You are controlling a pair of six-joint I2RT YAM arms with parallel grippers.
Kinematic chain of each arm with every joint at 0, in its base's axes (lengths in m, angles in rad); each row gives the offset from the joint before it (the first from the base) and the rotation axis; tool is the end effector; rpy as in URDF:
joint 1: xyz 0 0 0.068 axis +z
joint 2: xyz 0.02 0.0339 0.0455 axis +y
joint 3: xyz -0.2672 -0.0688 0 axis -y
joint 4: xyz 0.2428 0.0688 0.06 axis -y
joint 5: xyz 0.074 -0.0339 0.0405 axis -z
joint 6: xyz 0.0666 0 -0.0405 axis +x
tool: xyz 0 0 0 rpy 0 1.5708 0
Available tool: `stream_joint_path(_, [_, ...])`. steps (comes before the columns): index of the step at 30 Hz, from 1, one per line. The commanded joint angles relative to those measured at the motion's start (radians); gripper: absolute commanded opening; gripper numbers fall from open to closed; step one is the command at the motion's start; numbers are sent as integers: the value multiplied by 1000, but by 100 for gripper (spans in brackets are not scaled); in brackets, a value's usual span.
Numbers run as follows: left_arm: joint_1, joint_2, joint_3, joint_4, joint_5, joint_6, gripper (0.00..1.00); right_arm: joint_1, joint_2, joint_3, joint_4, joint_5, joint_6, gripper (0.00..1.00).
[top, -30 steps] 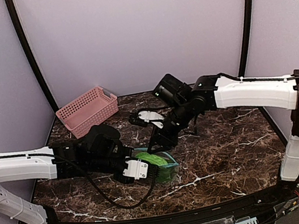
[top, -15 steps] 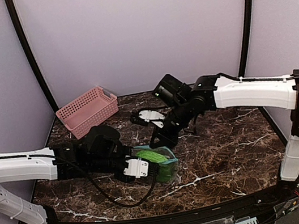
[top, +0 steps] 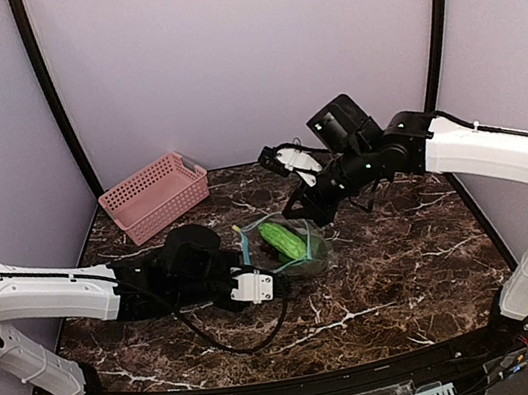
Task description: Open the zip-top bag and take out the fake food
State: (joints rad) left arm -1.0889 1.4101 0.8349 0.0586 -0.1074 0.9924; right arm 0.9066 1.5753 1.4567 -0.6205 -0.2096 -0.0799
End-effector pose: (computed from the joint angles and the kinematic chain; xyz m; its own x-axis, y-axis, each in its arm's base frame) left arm 0.1618 -0.2940 0.2263 0.5764 0.6943 -0.4310 0.6497 -0.0694 0.7570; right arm 0.2185 0.3016 0.3178 -0.3449 -0.5672 -0.7479 -0.8954 0.4380 0.0807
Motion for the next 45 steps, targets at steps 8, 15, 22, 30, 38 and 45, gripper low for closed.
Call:
stream_joint_path(8, [31,61,-66,93,-28,-7,7,-1,55,-125,215,-62,79,0])
stream_joint_path(15, [17,-41,-96,-60,43,-101,12,6,95,-143,291,-142,140,0])
stream_joint_path(22, [4,-175,-125,-76,90,-203,48,8,113,-143,305,-172,147,0])
stream_joint_path(30, [34,-161,-59,-14,94,-168,48,9,89,-159,308,-175,150,0])
stream_joint_path(38, [80,-43,50,-80,147,-42,30,9,60,-187,314,-183,151,0])
stream_joint_path(45, [99,39,138,-196,213,38,29,9,49,-204,327,-189,154,0])
